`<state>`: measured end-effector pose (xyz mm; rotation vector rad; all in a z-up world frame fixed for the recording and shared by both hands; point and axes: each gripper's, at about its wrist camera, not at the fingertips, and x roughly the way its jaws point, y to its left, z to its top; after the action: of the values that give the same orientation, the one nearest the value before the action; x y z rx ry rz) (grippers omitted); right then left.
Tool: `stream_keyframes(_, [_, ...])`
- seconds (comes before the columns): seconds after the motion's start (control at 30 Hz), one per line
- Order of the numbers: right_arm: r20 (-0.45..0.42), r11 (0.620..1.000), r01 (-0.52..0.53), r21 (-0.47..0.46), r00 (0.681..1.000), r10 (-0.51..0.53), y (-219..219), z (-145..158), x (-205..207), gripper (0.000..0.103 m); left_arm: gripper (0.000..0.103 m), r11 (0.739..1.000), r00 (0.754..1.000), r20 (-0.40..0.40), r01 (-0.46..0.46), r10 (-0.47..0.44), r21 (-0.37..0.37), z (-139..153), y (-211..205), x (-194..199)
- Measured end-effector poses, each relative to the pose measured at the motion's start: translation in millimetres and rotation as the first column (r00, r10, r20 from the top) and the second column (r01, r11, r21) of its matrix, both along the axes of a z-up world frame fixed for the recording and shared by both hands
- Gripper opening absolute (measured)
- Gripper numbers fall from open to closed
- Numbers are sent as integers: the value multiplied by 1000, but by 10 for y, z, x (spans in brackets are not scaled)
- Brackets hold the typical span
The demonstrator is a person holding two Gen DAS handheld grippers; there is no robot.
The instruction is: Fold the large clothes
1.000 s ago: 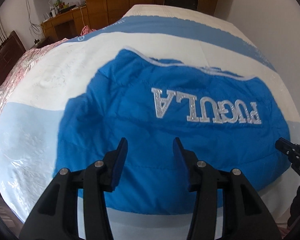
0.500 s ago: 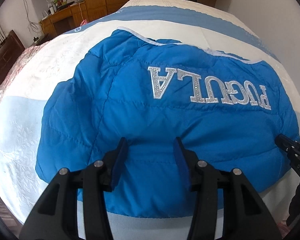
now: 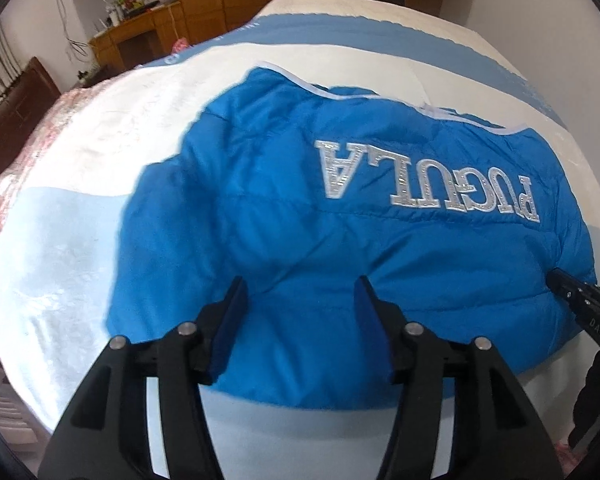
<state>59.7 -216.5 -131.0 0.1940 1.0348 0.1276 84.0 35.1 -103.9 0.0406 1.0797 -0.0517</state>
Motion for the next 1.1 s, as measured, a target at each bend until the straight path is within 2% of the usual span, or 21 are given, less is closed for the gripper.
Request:
stream_keyframes(0.17, [-7, 1000, -8, -20, 1000, 8, 27, 16, 0, 12, 63, 998, 999, 12, -45, 44, 36, 119, 175, -113])
stream_keyframes(0.3, [-15, 1000, -12, -20, 1000, 12, 26, 19, 10, 12, 66, 996, 996, -3, -86, 86, 30, 132, 399, -170])
stream_keyframes(0.47, [-17, 999, -19, -29, 1000, 19, 36, 23, 16, 12, 68, 984, 985, -55, -169, 166, -57, 25, 696, -206])
stream_keyframes(0.77, [-18, 999, -22, -33, 1000, 21, 46, 28, 18, 12, 72, 956, 977, -82, -210, 197, -203, -87, 862, -171])
stream_keyframes(0.9, [-17, 999, -24, -31, 1000, 23, 52, 32, 14, 12, 74, 924, 971, -97, -239, 220, -297, -125, 977, -140])
stream_keyframes(1.07, [-18, 999, -24, -22, 1000, 23, 42, 26, 8, 12, 74, 845, 964, -99, -263, 246, -465, -126, 1213, -242])
stream_keyframes(1.1, [-19, 999, -24, -21, 1000, 24, 34, 24, 12, 12, 74, 816, 961, -102, -272, 256, -511, -139, 1286, -272])
